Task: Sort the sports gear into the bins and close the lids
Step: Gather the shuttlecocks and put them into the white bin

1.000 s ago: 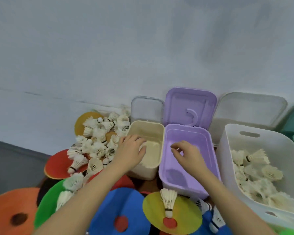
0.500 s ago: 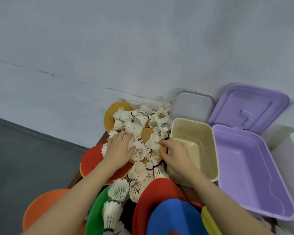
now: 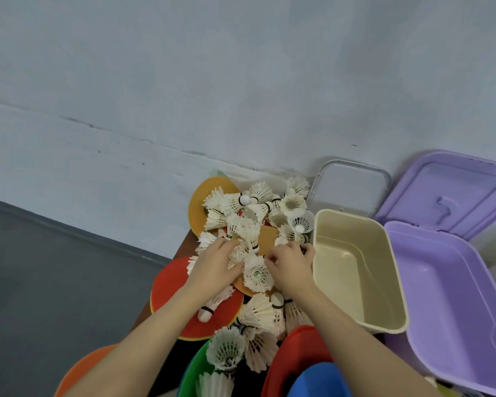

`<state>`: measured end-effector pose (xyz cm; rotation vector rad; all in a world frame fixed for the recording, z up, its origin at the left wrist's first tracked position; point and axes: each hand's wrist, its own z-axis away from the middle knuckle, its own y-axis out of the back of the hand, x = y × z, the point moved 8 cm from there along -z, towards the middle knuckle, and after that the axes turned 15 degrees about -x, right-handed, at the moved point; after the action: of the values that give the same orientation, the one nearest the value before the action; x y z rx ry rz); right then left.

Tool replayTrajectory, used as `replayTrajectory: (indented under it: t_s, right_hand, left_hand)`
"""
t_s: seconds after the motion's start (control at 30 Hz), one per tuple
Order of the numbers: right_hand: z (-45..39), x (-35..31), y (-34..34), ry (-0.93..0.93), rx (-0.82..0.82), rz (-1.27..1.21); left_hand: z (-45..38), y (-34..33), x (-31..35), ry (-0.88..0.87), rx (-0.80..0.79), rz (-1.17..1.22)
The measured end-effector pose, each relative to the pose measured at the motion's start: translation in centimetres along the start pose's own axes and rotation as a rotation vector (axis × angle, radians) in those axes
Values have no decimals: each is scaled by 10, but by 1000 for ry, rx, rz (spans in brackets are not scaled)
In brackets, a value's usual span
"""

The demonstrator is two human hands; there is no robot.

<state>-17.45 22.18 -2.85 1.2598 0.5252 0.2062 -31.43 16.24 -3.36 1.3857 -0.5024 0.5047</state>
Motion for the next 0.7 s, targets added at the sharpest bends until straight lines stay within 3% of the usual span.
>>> replayTrajectory:
  t_s: [0.2,0.37,0.53,0.7]
  right_hand:
    - [15,25,41,20,207,-316]
    - [46,59,77,69,379,-425]
    - [83,108,105,68,494,-627]
    - [126,162,123,27,545,-638]
  left_hand:
    - [-2,22,11,-77,126,114]
    - [-5,37,41,-169,246,209]
    - [-13,37,95,-289,271,219]
    - [-26,14,168,-381,243,201]
